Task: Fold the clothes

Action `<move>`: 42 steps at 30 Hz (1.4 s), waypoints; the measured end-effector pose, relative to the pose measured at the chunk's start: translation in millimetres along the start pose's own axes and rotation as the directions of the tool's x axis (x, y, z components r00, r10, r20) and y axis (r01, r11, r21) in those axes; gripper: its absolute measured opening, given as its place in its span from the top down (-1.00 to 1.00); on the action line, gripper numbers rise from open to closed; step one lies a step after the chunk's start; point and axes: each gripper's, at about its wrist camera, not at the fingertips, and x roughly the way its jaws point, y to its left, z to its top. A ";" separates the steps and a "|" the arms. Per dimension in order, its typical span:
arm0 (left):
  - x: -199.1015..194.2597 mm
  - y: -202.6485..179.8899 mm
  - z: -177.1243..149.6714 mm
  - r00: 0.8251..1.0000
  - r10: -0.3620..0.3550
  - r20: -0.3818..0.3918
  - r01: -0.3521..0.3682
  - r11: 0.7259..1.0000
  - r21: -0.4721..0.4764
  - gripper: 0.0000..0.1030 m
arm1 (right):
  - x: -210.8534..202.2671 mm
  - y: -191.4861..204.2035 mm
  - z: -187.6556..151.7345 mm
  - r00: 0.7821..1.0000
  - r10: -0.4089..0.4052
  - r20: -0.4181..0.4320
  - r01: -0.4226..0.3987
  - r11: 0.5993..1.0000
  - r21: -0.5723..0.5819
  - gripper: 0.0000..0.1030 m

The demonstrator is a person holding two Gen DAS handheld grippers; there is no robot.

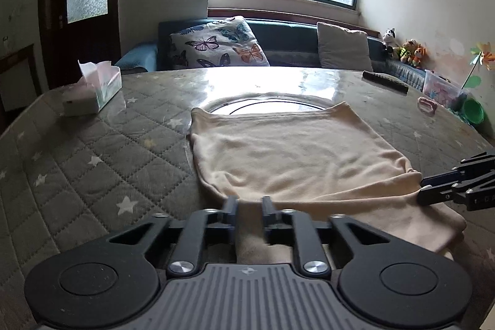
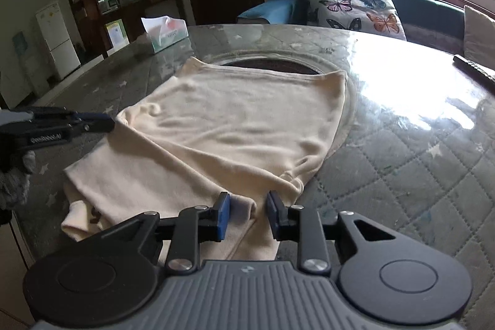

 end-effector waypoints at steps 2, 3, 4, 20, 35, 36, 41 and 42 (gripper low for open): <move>7.2 0.4 -0.1 1.000 -0.006 -0.013 0.006 1.000 0.000 0.38 | -0.5 2.6 0.0 1.000 -0.002 -0.001 0.002 1.000 -0.011 0.67; 10.9 1.5 -0.5 1.000 -0.010 -0.020 0.010 1.000 -0.004 0.71 | -1.6 3.9 0.6 1.000 -0.005 0.002 0.005 1.000 -0.015 0.74; 13.7 2.9 -1.0 1.000 -0.011 -0.027 0.010 1.000 -0.011 0.74 | -2.9 4.8 1.5 1.000 -0.008 0.006 0.008 1.000 -0.018 0.77; 7.5 13.8 -1.2 1.000 -0.017 0.005 0.017 0.999 -0.037 0.84 | -34.5 28.3 18.8 0.991 -0.060 0.120 0.074 0.991 -0.113 0.83; -11.1 0.0 8.6 0.999 0.005 0.037 -0.007 0.999 0.051 0.57 | -14.6 5.4 23.0 0.995 -0.073 0.061 0.076 0.996 -0.041 0.64; -13.2 -5.5 9.9 0.999 -0.012 0.046 0.009 0.998 0.067 0.57 | -19.1 9.7 24.0 0.995 -0.059 0.080 0.064 0.996 -0.063 0.64; -6.3 -36.0 0.9 0.997 -0.082 0.011 0.079 0.982 0.169 0.57 | -10.5 26.8 16.9 0.999 0.007 0.052 0.001 0.990 -0.143 0.64; -4.8 -39.0 -3.2 0.995 -0.095 -0.003 0.094 0.979 0.183 0.53 | -7.4 28.0 13.0 0.999 0.012 0.036 -0.006 0.989 -0.150 0.64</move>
